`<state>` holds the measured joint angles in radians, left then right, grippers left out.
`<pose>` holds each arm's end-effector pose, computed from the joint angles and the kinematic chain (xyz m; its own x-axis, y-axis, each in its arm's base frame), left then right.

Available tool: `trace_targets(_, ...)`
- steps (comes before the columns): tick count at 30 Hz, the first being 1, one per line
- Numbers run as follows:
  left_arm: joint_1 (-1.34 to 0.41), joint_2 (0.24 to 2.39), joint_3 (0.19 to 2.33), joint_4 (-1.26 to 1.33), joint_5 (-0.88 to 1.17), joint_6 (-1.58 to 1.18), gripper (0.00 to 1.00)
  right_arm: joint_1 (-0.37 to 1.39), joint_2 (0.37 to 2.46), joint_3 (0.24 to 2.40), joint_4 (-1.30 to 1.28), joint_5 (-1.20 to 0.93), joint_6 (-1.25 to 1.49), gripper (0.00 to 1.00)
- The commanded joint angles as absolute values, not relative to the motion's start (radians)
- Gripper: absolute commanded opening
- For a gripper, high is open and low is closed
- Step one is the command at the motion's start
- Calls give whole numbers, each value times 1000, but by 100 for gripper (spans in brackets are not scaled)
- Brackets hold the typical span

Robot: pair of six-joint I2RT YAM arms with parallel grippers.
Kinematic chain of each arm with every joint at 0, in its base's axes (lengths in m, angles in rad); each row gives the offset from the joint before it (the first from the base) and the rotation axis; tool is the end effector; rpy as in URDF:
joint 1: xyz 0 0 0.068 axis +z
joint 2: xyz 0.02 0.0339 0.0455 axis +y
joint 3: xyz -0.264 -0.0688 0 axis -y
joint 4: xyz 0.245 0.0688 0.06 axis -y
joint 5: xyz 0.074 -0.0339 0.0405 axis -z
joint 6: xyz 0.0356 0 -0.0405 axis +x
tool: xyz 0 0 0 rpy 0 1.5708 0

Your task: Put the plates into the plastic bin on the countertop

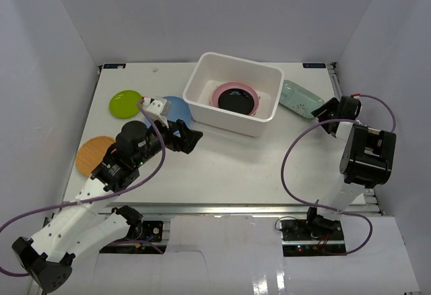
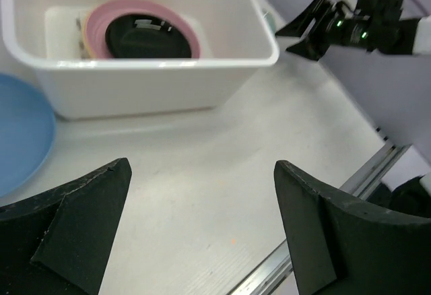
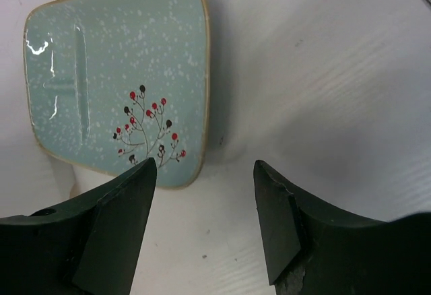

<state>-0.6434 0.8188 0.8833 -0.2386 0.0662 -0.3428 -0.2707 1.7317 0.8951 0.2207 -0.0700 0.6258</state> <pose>0.1491 -0.1148 0.3630 -0.3493 -0.1573 -0.9237 0.5663 0.7500 -0.3418 0.3479 -0.0940 0.1691 -0.3271 0.6972 -0.6379 0.4977 0.7010 0.5109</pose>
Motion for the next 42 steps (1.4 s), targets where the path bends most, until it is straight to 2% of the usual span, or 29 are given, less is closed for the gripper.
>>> trace_targets(1,-640,723,778,-336,15,-267,98,-275,1804,965,350,-169,673,66)
trace_targets(5,-640,690,713,-315,-92,-253,98,-276,1905,1005,383,-173,722,61)
trace_targets(10,-638,724,735,-311,-84,-245,98,-276,1993,1023,446,-181,807,49)
trace_targets(11,-638,724,729,-311,-87,-245,98,-276,2005,1023,455,-181,818,38)
trace_targets(13,-638,718,726,-311,-97,-245,98,-276,1999,996,489,-154,827,24)
trace_targets(14,-638,712,724,-311,-107,-245,98,-278,1978,982,520,-134,830,11)
trace_targets(15,-638,709,726,-310,-115,-245,98,-278,1961,953,534,-124,830,8)
trace_targets(17,-635,709,729,-310,-127,-245,98,-279,1913,922,570,-104,816,8)
trace_targets(22,-612,709,733,-319,-185,-259,98,-290,1614,816,630,-48,815,8)
trace_targets(25,-592,698,733,-321,-216,-275,98,-290,1339,737,647,-17,811,8)
trace_targets(29,-581,680,733,-322,-244,-284,98,-290,1139,748,614,-49,795,8)
trace_targets(32,-577,666,730,-324,-256,-287,98,-267,1085,820,575,-210,799,8)
trace_targets(34,-571,667,732,-322,-253,-293,98,-209,1100,877,514,-233,784,8)
trace_targets(38,-558,673,735,-327,-245,-299,98,99,1166,1018,413,-59,657,8)
trace_targets(42,-552,657,732,-334,-248,-304,98,242,1273,1139,405,46,657,8)
